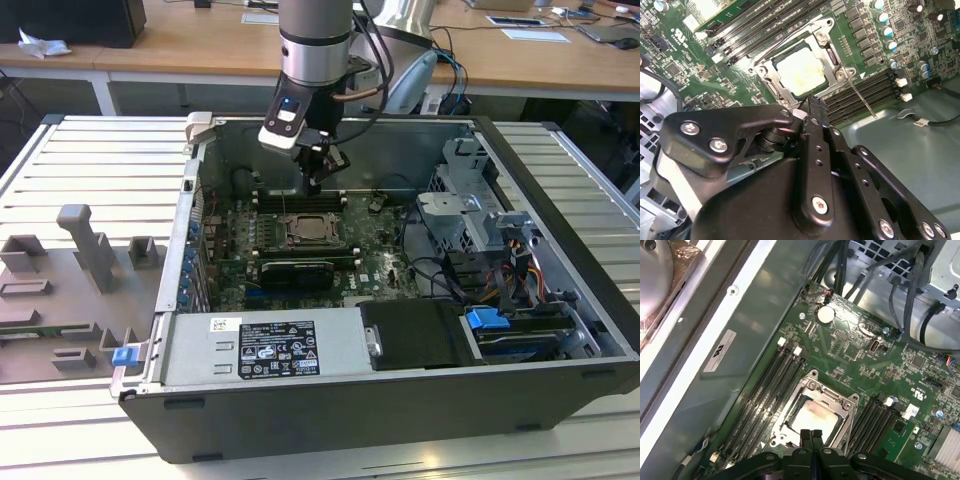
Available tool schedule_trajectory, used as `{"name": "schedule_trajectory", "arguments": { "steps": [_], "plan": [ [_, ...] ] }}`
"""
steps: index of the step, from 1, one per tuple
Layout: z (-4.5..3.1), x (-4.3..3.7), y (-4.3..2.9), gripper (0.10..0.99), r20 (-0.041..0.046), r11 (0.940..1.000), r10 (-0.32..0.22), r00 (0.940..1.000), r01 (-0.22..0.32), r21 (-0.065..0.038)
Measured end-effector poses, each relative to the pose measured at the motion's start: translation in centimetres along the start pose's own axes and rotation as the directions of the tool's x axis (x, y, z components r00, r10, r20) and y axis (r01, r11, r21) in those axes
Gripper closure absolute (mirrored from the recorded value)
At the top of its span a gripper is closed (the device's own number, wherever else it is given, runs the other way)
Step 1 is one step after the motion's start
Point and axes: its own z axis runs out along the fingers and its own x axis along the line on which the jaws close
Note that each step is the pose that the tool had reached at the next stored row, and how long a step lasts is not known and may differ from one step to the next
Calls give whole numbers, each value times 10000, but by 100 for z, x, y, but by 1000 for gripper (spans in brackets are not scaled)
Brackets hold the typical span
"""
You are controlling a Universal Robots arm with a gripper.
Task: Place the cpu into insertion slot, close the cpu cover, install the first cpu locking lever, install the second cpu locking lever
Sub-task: 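Install the first cpu locking lever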
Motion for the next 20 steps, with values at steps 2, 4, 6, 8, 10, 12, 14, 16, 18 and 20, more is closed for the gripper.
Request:
{"name": "schedule_trajectory", "arguments": {
  "steps": [2,4,6,8,10,12,14,16,18,20],
  "plan": [
    [0,0,0,980,-4,10000,-78,10000,78,0],
    [0,0,0,980,-12,9997,-250,9997,250,0],
    [0,0,0,980,-31,9980,-637,9980,637,-1],
    [0,0,0,980,-51,9943,-1069,9943,1069,-4],
    [0,0,0,980,-73,9885,-1511,9885,1511,-7],
    [0,0,0,980,-102,9770,-2131,9770,2131,-12],
    [0,0,0,980,-130,9627,-2707,9626,2707,-20],
    [1,0,0,980,-148,9513,-3082,9512,3082,-25],
    [1,0,0,980,-175,9316,-3635,9314,3635,-35],
    [2,0,0,980,-193,9159,-4013,9157,4013,-44]
  ]
}}
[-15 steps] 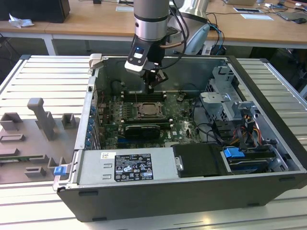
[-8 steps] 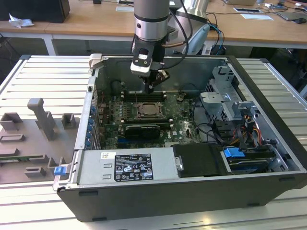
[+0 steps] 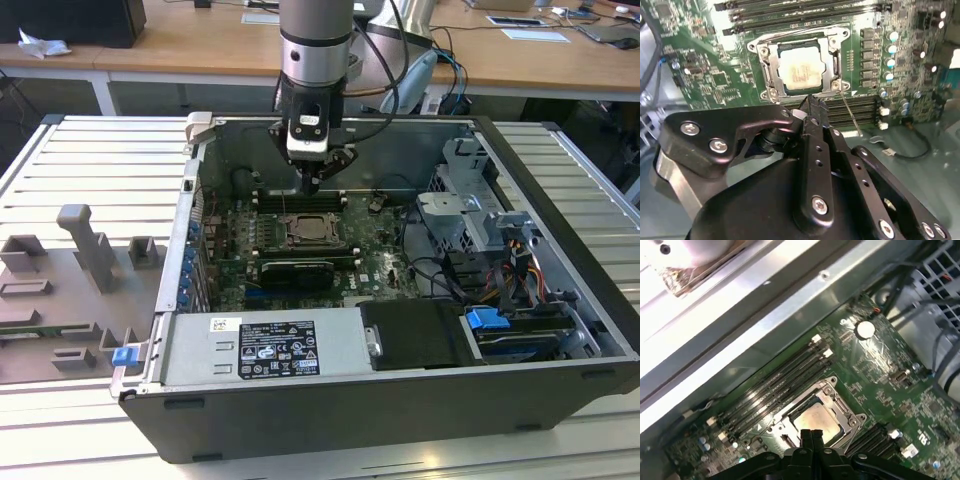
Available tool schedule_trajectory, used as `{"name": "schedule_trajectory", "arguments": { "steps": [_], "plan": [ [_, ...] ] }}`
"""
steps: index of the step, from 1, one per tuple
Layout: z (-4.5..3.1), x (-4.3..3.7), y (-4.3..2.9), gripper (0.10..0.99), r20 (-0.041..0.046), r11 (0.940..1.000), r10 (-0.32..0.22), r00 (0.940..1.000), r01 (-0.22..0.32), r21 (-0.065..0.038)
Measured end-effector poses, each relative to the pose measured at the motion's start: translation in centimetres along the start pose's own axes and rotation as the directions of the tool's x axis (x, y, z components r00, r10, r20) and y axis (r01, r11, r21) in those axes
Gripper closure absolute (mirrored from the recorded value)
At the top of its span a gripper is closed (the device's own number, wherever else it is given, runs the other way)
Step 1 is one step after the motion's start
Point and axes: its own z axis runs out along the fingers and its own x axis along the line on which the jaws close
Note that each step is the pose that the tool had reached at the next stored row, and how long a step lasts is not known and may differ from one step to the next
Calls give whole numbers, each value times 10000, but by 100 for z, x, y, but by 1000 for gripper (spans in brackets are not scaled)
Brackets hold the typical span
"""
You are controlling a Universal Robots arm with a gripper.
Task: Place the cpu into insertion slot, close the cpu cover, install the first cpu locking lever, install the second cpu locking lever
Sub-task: 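Install the first cpu locking lever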
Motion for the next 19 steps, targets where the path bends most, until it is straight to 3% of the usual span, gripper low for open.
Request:
{"name": "schedule_trajectory", "arguments": {
  "steps": [4,7,14,16,17,19],
  "plan": [
    [1,0,0,980,-41,9964,-847,9964,847,-1],
    [1,0,0,980,-71,9892,-1469,9891,1469,-5],
    [2,0,0,980,-146,9531,-3027,9530,3027,-23],
    [1,0,0,980,-166,9382,-3460,9381,3460,-30],
    [1,0,-1,980,-182,9257,-3782,9255,3782,-36],
    [1,0,-1,980,-198,9115,-4113,9113,4113,-43]
  ]
}}
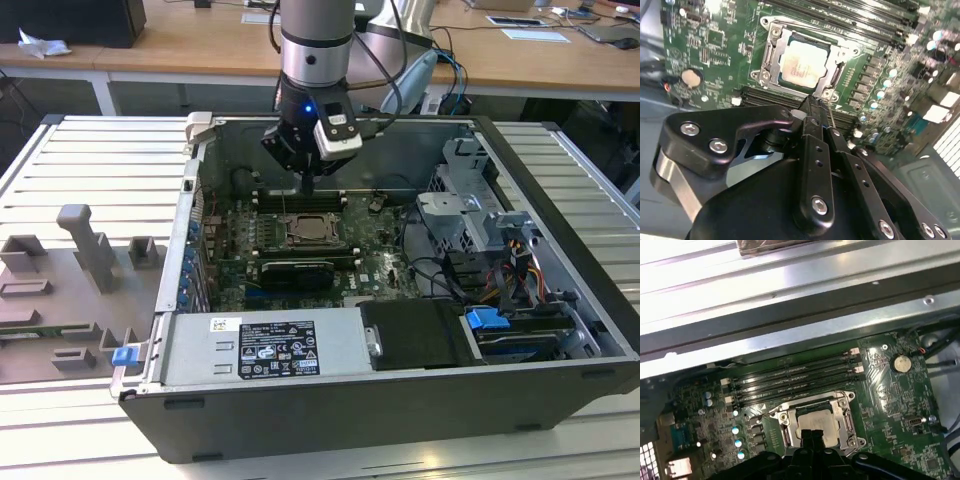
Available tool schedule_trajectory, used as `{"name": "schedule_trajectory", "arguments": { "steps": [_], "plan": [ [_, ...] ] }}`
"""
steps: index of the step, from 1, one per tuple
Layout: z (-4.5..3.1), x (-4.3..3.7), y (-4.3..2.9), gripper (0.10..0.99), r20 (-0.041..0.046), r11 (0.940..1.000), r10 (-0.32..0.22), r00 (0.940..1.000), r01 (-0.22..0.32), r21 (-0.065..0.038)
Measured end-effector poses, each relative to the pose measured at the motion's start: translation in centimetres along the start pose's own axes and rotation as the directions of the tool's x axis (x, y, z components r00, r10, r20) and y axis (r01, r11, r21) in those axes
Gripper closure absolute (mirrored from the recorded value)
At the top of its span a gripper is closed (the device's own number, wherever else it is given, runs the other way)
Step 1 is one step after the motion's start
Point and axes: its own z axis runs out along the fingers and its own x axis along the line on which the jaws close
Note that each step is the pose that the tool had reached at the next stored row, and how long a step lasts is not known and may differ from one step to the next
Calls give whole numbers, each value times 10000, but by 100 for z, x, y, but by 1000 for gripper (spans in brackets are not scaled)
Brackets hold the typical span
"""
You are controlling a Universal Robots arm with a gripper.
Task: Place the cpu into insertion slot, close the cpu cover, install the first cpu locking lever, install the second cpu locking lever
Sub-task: 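Install the first cpu locking lever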
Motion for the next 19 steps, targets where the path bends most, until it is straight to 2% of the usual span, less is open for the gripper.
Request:
{"name": "schedule_trajectory", "arguments": {
  "steps": [2,3,4,8,10,11,15,18,19],
  "plan": [
    [0,0,0,980,-18,9993,-381,9993,381,-1],
    [0,0,0,980,-37,9970,-771,9970,771,-2],
    [0,0,0,980,-44,9957,-929,9957,929,-3],
    [0,0,0,980,-87,9835,-1807,9835,1807,-9],
    [0,0,0,980,-108,9741,-2261,9741,2261,-14],
    [0,0,0,980,-124,9662,-2577,9661,2577,-18],
    [1,0,0,980,-155,9460,-3241,9459,3241,-29],
    [1,1,0,980,-173,9324,-3615,9322,3615,-35],
    [2,14,-3,980,-172,9313,-3643,9311,3643,-38]
  ]
}}
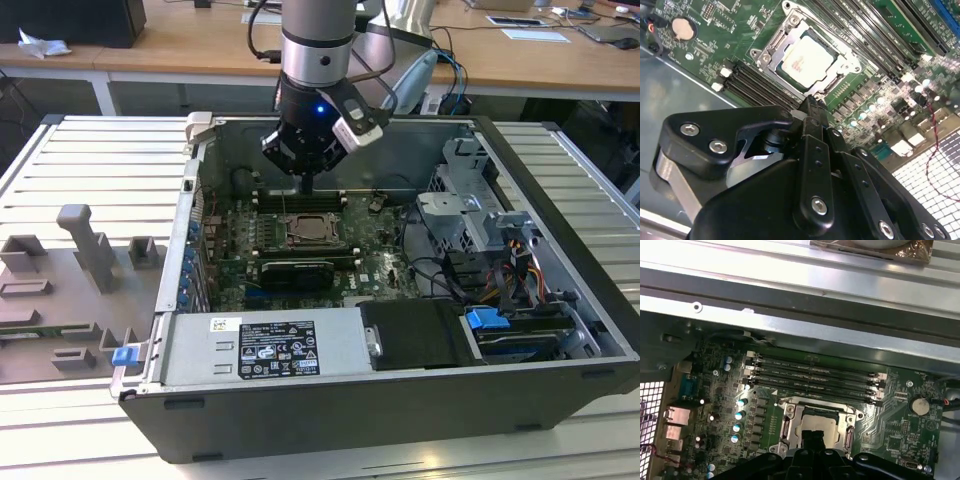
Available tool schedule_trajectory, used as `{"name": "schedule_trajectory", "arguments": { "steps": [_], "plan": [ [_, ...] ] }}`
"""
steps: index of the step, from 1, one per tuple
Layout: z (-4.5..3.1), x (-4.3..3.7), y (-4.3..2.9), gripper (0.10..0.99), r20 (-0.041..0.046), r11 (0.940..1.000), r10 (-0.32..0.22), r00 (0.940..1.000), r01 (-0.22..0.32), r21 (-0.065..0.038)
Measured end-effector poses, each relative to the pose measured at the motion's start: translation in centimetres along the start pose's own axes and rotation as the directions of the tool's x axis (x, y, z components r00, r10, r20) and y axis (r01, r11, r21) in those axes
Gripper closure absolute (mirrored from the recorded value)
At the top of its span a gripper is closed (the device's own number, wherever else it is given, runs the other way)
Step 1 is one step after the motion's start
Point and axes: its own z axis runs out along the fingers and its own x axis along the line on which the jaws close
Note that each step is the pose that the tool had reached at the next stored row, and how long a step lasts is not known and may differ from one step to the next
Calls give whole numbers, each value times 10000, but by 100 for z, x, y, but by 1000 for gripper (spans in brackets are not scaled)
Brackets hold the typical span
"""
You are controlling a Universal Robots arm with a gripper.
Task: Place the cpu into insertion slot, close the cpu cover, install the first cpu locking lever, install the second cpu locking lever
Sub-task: 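Install the first cpu locking lever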
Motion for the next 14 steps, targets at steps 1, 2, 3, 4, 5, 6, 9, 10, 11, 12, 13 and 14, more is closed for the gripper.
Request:
{"name": "schedule_trajectory", "arguments": {
  "steps": [1,2,3,4,5,6,9,10,11,12,13,14],
  "plan": [
    [0,13,2,980,0,10000,-10,10000,10,0],
    [-1,35,6,980,-3,10000,-24,10000,24,2],
    [0,57,10,980,-3,10000,-38,10000,38,2],
    [0,72,12,980,-4,10000,-49,10000,49,2],
    [-1,94,15,980,-5,10000,-58,10000,58,0],
    [-1,113,19,980,-5,10000,-66,10000,66,-1],
    [0,184,31,980,-3,10000,-87,10000,87,-13],
    [0,210,35,980,-2,10000,-93,10000,93,-23],
    [1,239,40,980,0,9999,-94,10000,94,-36],
    [1,281,47,980,2,9999,-94,10000,94,-50],
    [2,319,54,980,5,9999,-94,10000,94,-56],
    [7,365,67,980,10,10000,-49,10000,49,-60]
  ]
}}
